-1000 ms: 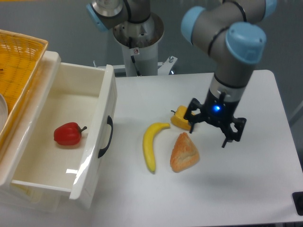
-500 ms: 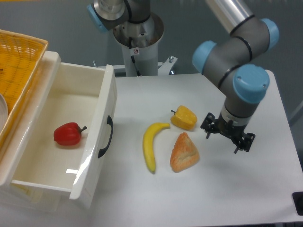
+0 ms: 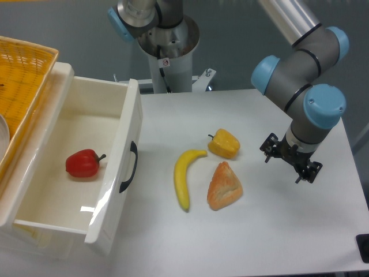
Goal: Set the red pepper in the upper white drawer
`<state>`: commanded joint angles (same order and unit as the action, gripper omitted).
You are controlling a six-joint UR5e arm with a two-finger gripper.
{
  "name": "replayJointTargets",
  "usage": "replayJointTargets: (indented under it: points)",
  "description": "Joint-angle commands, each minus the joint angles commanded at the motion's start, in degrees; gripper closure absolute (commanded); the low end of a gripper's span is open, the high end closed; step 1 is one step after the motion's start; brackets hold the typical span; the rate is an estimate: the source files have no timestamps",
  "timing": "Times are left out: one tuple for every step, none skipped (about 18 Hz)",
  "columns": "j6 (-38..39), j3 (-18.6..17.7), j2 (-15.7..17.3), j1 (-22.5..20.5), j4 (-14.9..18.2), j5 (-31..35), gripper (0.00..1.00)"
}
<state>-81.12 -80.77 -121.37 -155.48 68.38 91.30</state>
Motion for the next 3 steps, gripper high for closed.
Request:
replayJointTargets:
  points:
    - [0.0, 0.1, -0.4, 0.8, -0.5, 1.2, 0.00]
    - [0.0, 0.1, -0.4, 0.9, -0.9, 1.3, 0.00]
    - [-0.1, 0.1, -0.5, 0.9, -0.9, 1.3, 0.00]
